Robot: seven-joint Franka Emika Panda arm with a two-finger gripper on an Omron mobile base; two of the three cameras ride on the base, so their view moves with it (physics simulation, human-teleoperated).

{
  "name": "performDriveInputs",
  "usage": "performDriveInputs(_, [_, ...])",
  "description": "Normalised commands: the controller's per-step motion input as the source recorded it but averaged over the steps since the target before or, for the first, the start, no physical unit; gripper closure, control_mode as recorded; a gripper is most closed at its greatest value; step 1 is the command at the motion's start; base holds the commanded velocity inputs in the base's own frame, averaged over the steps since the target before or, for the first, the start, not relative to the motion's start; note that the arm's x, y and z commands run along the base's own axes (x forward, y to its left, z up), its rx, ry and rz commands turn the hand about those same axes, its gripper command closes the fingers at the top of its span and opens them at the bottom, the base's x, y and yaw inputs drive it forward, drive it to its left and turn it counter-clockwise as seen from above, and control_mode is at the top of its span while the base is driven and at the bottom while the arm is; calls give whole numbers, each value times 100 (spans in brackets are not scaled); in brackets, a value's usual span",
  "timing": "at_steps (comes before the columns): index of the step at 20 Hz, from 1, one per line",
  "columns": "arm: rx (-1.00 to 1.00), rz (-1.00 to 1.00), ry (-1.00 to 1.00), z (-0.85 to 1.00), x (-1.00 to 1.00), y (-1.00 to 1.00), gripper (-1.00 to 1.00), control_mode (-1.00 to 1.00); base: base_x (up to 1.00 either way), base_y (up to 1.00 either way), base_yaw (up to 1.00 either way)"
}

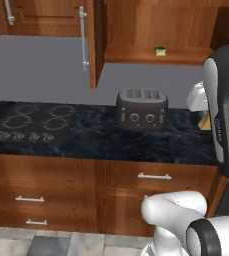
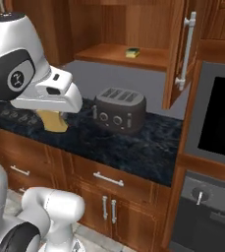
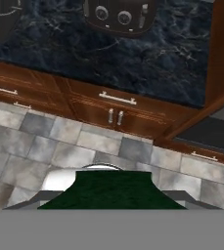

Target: Pick up the sponge and sponge from the sink, and place them back in the cabinet, and close the cabinet doors.

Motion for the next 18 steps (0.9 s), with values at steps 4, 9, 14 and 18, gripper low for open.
performDriveInputs(4, [0, 0, 0, 0, 0, 0, 100, 100, 69, 1, -37])
performDriveInputs(9, [0, 0, 0, 0, 0, 0, 100, 100, 23, 0, -3])
performDriveInputs(14, [0, 0, 0, 0, 0, 0, 100, 100, 7, 2, -1])
performDriveInputs(18, [0, 0, 0, 0, 0, 0, 100, 100, 0, 8, -2])
